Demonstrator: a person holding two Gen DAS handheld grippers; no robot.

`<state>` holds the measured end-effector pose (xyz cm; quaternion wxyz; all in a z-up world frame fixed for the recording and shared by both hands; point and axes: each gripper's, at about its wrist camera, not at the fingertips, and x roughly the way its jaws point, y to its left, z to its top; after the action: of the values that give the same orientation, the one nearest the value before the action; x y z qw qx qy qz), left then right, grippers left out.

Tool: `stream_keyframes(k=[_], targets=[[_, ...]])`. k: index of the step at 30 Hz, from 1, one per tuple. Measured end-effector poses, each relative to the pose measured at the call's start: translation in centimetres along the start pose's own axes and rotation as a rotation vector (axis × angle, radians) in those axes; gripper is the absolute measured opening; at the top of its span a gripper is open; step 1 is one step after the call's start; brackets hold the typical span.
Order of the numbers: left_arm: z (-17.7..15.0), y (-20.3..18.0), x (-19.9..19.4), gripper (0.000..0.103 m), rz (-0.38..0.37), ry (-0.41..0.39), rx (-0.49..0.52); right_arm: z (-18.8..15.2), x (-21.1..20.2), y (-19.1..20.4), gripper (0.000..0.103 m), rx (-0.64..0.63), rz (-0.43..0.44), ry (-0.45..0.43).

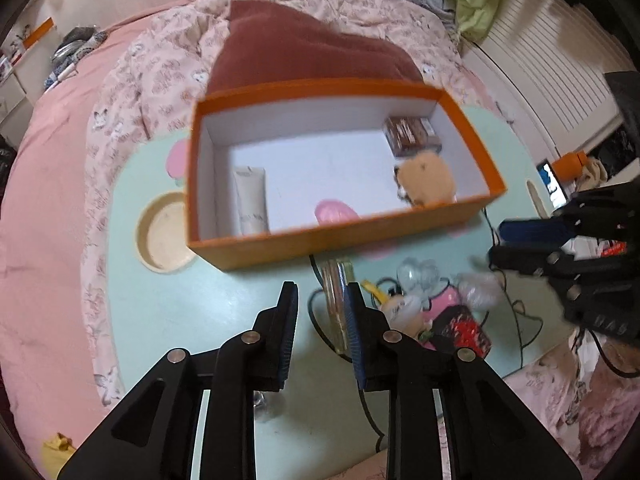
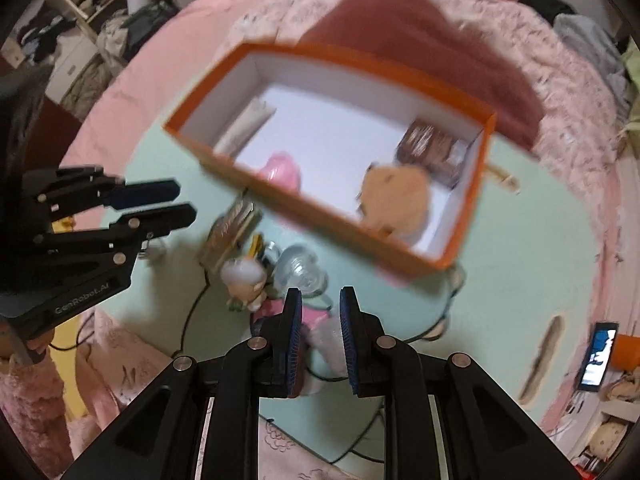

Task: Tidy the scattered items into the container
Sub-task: 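Lift the perfume bottle and clear ball out of the box onto the table, then grasp the white lotion tube with the left gripper while the right gripper grasps the bread plush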

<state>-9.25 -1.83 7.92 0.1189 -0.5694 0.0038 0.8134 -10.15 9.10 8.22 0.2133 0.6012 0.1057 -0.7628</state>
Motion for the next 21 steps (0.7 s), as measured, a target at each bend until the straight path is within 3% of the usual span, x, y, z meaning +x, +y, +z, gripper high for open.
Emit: stream_keyframes(k=[2,6,11,15,18,19,20,21], targets=[[1.2,0.7,-0.8,0.030,-0.002,-0.011,-0.031,0.9,-1.1,-0.6,0.019,0.022,-0.003,-0.019],[4.2,1.7,-0.9,0.054,-0.012,0.005,-0.075,3.3,-2.3,-1.7,0.019,0.058,-0.016,-0.027],[7.9,2.3,2.5,0.056,0.079,0.077,-0.096,6.6,-0.9,-3.2,0.019,0.098,-0.027,0.010],[8.8,2.4,5.9,0.056,0.110,0.155,-0.099,7.9,2.8,-4.6,0.020,0.132,0.000,0.129],[9.2,2.5,7.8,0.056,0.157,0.193,-0.104,8.3,3.9,-4.8,0.022,0.125,-0.043,0.175],[9.4,2.3,8.3,0.056,0.194,0.199,-0.092,8.4,4.1,-4.9,0.029,0.123,-0.056,0.182],[9.4,2.1,8.6,0.056,0.219,0.204,-0.083,8.6,4.3,-5.0,0.044,0.123,-0.068,0.193],[9.4,1.9,8.9,0.056,0.228,0.205,-0.078,8.7,4.4,-5.2,0.045,0.129,-0.051,0.202]])
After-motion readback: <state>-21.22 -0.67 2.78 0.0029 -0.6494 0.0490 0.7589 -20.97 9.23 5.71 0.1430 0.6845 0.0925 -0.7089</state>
